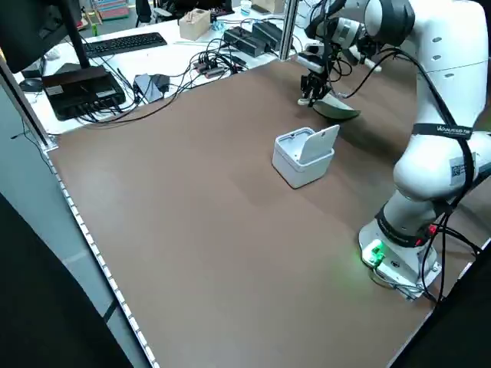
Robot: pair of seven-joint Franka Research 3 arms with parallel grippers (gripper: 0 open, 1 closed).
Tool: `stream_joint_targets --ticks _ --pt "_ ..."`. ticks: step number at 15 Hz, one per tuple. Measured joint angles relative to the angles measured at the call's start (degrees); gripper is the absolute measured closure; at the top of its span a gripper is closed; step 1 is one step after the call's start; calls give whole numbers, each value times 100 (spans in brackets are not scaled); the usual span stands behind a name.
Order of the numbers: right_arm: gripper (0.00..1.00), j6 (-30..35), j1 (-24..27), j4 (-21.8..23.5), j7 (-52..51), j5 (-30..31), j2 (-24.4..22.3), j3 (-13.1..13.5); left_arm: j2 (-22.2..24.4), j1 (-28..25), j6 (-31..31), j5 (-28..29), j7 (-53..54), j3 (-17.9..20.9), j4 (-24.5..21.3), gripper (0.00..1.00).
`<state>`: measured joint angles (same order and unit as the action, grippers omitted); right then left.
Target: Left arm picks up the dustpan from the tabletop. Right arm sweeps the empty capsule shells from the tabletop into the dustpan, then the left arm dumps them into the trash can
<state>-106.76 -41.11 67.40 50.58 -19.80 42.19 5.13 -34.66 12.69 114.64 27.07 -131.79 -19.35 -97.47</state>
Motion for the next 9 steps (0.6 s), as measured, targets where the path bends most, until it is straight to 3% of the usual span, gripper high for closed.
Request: stream_joint_targets --ticks 5,9 --pt "74 1194 802 100 -1193 -463 -410 -2 1 -975 1 -468 865 -700 98 67" --pt "74 1657 1508 1015 -2257 -609 -1276 4 3 -2189 8 -640 1553 -1683 146 67"
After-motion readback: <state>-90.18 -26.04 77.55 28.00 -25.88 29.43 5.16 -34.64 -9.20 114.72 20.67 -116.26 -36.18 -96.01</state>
